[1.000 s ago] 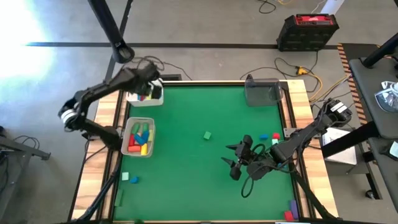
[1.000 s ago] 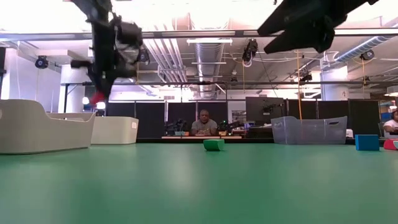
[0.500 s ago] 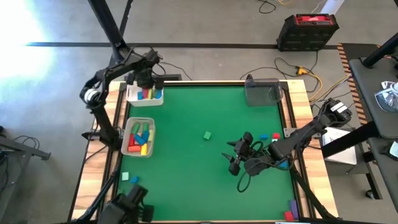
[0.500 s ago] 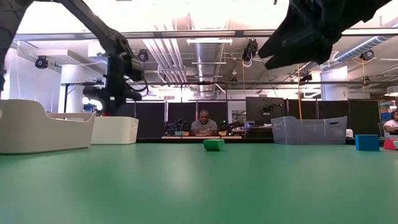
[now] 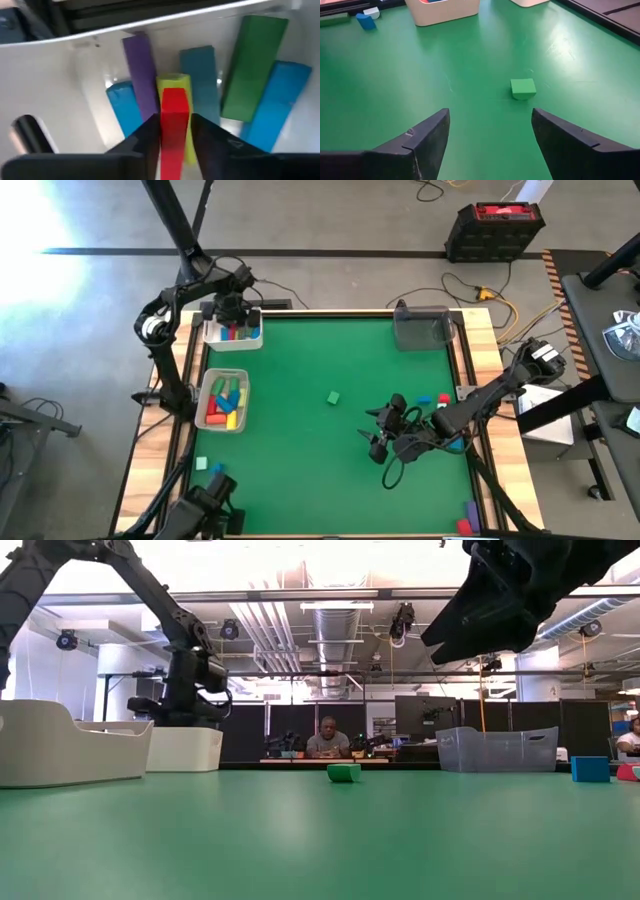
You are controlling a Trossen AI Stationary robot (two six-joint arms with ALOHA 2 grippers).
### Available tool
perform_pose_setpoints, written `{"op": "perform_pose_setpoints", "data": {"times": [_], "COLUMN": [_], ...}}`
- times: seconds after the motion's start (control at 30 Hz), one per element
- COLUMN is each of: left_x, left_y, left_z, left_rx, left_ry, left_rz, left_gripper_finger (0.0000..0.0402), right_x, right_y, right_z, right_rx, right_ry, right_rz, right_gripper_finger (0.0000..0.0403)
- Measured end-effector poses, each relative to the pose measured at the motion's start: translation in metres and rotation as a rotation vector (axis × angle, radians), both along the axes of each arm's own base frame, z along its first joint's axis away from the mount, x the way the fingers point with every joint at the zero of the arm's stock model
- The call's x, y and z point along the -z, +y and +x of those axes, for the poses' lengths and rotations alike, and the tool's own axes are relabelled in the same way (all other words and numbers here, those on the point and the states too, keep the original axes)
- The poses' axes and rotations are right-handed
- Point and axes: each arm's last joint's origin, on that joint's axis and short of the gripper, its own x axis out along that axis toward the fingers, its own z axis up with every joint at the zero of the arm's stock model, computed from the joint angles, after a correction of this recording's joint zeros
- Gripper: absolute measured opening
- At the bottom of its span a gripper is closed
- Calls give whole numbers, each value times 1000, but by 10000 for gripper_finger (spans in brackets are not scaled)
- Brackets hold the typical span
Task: Sort blocks by size
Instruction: Put the red rectangular block into the white bin, then put the green rectangular block into the white bin
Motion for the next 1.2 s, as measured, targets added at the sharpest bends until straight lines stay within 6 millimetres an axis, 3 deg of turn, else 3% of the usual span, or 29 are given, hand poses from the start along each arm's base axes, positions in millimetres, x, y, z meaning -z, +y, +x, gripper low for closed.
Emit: {"op": "perform_pose_setpoints", "data": {"times": [0.23, 0.33, 0.43, 0.6, 0.73, 0.93, 1.07, 1.2], "left_x": [-10, -31, -60, -110, -127, -107, -85, -67], "left_y": [-10, -26, -54, -143, -233, -350, -408, -455], "left_z": [5, 13, 25, 49, 55, 39, 27, 29], "left_rx": [63, 123, 201, 431, 611, 648, 571, 579], "left_ry": [59, 56, 31, -78, -214, -362, -408, -471], "left_rz": [3, 10, 54, 182, 230, 68, -69, -169], "left_gripper_finger": [192, 222, 237, 241, 241, 241, 241, 238], "right_x": [0, 0, 0, 0, 0, 0, 0, 0], "right_y": [0, -1, -2, -2, -2, -2, -4, -7], "right_z": [0, 0, 0, 0, 0, 1, 2, 4], "right_rx": [1, 0, 6, 7, 2, -19, -12, -2], "right_ry": [1, 3, 1, 1, 4, 12, 12, 12], "right_rz": [-1, -8, -12, -12, -20, -54, -57, -57], "right_gripper_finger": [281, 284, 281, 272, 271, 284, 293, 299]}}
